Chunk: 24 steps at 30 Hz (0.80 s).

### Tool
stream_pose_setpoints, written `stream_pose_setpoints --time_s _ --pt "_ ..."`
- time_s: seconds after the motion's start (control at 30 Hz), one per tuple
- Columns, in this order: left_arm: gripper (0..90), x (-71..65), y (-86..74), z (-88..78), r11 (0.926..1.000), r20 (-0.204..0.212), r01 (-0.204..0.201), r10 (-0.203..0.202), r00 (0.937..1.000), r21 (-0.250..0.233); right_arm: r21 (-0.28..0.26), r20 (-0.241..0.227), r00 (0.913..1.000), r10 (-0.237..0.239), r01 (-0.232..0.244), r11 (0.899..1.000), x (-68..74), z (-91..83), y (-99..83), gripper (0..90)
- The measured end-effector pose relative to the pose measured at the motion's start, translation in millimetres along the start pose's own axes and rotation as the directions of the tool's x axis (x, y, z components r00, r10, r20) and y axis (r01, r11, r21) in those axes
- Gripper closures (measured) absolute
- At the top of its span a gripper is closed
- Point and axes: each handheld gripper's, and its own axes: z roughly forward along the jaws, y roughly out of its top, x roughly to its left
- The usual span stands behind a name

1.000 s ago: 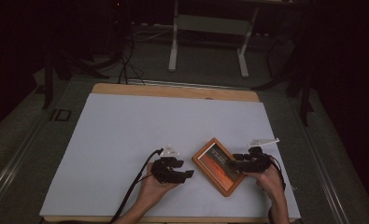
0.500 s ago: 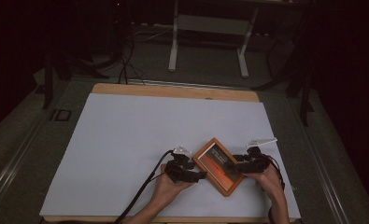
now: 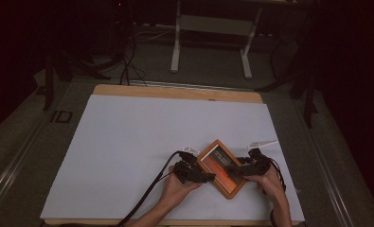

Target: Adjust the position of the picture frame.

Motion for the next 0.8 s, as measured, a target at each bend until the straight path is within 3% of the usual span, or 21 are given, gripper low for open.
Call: stream_pose_setpoints --time_s 0.23,0.5,0.7,0.8 --pt "31.6 -4.5 0.8 -0.9 0.9999 -0.032 0.013 -0.013 0.9994 0.001 0.021 0.003 1.0000 -0.009 0.009 1.000 3.0 3.3 2.3 20.1" --pt "34.1 -10.3 2.6 -2.9 1.0000 -0.058 -0.002 0.002 0.9983 0.002 0.016 0.007 0.9997 -0.024 0.024 1.000 3.6 0.5 2.4 20.7" --pt "33.0 -5.8 2.9 -0.8 1.0000 -0.044 0.000 0.000 0.9990 0.008 0.012 0.003 0.9999 -0.017 0.017 1.000 1.7 1.1 1.8 21.3" --pt "31.4 -2.4 3.0 2.9 0.9997 0.000 0.006 -0.006 1.0000 0.025 0.011 -0.007 0.9998 -0.018 0.018 1.000 0.4 2.2 1.2 21.2"
